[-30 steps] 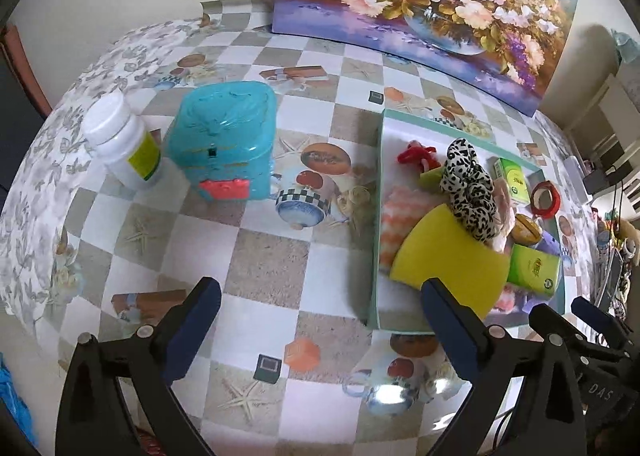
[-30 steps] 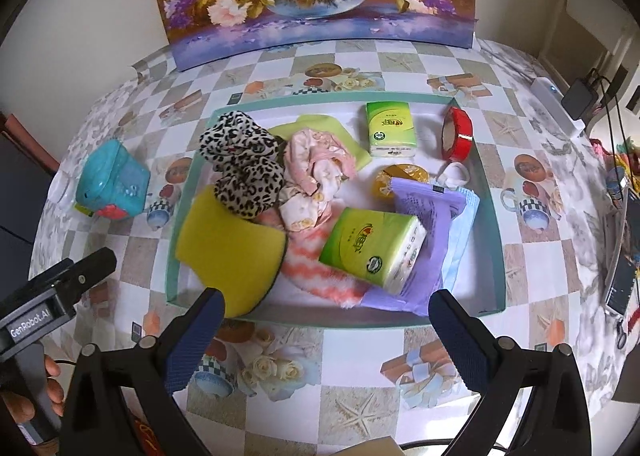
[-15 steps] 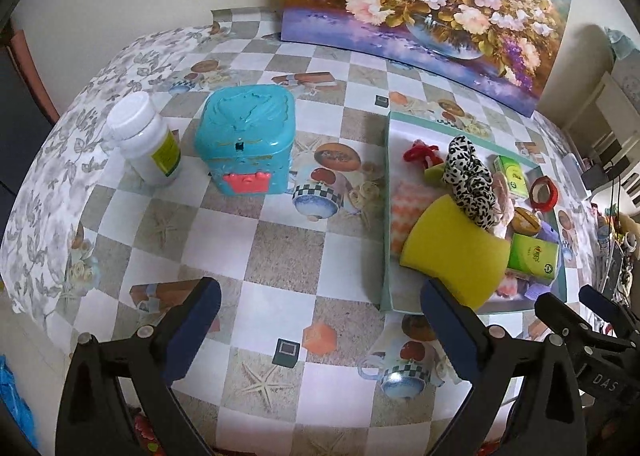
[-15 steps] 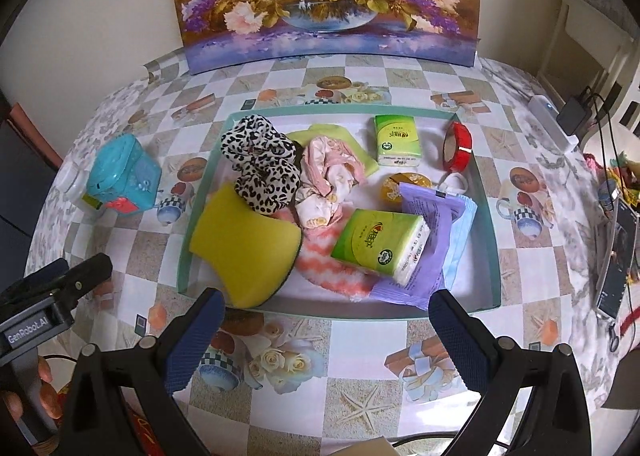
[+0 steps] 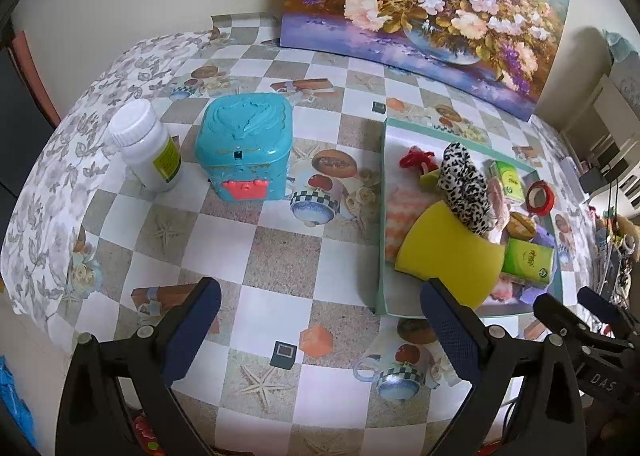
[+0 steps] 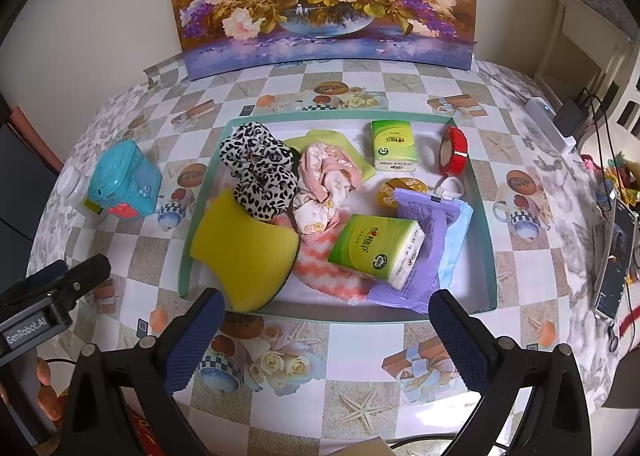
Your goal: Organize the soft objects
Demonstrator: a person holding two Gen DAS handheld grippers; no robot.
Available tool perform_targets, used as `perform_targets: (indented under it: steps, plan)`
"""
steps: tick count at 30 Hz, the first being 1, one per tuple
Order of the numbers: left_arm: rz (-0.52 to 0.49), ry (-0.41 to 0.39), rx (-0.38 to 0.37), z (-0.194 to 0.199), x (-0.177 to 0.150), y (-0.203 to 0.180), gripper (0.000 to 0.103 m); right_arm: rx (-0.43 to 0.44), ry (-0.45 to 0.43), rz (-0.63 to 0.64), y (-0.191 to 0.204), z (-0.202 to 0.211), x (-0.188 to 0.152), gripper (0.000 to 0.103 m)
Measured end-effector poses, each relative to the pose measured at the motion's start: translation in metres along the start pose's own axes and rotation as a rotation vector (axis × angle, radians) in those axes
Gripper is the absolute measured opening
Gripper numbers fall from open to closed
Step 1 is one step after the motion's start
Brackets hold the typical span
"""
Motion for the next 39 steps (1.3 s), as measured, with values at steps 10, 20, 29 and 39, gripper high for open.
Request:
perform_targets:
  steps: [10, 20, 29, 39]
  plan:
    - [-0.002, -0.01, 0.045, 0.0029, 0.0004, 0.0006, 0.1, 0.0, -0.005, -0.001, -0.0013, 0.0017, 0.0011, 0.103]
    - [-0.034, -0.016, 0.116, 0.0035, -0.0003, -0.0012, 0.1, -0.001, -0.003, 0.0, -0.002, 0.0016, 0.0016, 0.103]
    - [-0.041, -0.015, 0.121, 0.0024, -0.0013, -0.0024, 0.1, -0.001, -0.003, -0.002, -0.0035, 0.002, 0.0019, 0.103]
    - [-0.041, -0.037, 0.12, 0.0061, -0.0022, -0.0038, 0.1, -0.001, -0.003, -0.002, -0.0034, 0.0014, 0.0016, 0.103]
Point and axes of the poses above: each gripper's, at about its wrist camera, not at the fingertips, and z roughly against the way its jaws point, y to its left, x to its top, the point moved 2 cm from there along -z, roughly the way its jaws point, and after that the axes turned 3 degrees about -z, right-handed, at the moved point
